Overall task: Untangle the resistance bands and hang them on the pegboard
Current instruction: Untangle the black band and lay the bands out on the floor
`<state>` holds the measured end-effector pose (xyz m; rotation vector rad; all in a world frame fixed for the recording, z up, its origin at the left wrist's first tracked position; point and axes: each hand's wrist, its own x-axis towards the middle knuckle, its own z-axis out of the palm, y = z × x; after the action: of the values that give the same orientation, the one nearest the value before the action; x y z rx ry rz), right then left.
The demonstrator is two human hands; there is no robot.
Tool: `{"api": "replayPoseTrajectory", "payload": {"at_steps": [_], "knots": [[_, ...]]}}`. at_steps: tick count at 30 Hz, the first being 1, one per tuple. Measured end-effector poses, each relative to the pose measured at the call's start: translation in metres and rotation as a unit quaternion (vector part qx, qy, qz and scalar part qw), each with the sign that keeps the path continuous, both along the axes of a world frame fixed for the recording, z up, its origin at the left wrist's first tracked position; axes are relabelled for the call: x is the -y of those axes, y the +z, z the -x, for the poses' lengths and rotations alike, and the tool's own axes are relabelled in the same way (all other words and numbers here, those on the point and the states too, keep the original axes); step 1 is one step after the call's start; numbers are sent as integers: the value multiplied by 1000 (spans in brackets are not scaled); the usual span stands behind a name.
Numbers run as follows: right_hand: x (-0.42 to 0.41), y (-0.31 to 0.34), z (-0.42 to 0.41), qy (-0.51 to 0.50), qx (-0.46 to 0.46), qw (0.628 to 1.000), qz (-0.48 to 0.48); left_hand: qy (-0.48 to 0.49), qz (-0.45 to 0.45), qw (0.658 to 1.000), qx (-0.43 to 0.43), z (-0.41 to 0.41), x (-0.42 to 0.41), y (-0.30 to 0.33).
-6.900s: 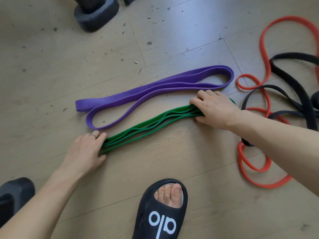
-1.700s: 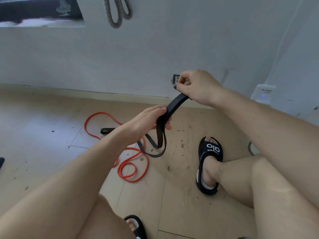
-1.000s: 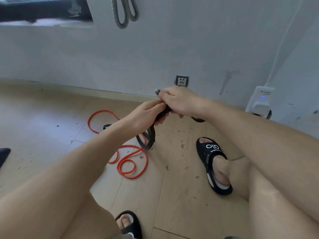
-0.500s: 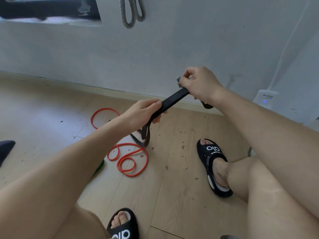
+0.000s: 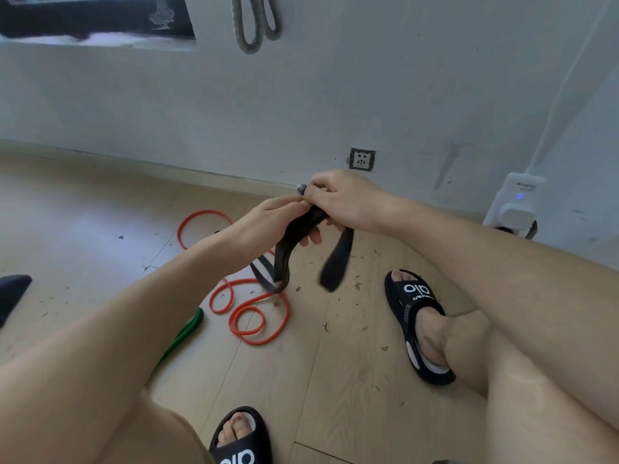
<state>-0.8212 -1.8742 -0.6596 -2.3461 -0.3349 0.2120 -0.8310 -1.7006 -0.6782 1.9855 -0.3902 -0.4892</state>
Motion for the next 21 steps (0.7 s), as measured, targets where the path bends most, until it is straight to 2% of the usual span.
{"api": "replayPoseTrajectory", "payload": {"at_steps": [3, 7, 10, 13, 17, 19, 21], "knots": [[2, 6, -3, -19, 37, 999, -16, -20, -11, 998, -55, 4, -5, 1], [9, 13, -8, -31, 66, 995, -66, -27, -10, 998, -48, 3, -4, 5], [18, 20, -11, -65, 96, 988, -97, -38, -19, 995, -86, -8, -6, -2], [33, 25, -13, -104, 111, 981, -121, -20, -28, 997, -72, -9, 5, 3], [51, 18, -18, -118, 93, 988, -30, -18, 4, 1000, -25, -4, 8, 10], [57, 11, -17, -105, 52, 992, 50, -15, -10, 1000, -4, -5, 7, 7], [57, 5, -15, -87, 1, 993, 81, -27, 6, 1000, -7, -3, 8, 8]]}}
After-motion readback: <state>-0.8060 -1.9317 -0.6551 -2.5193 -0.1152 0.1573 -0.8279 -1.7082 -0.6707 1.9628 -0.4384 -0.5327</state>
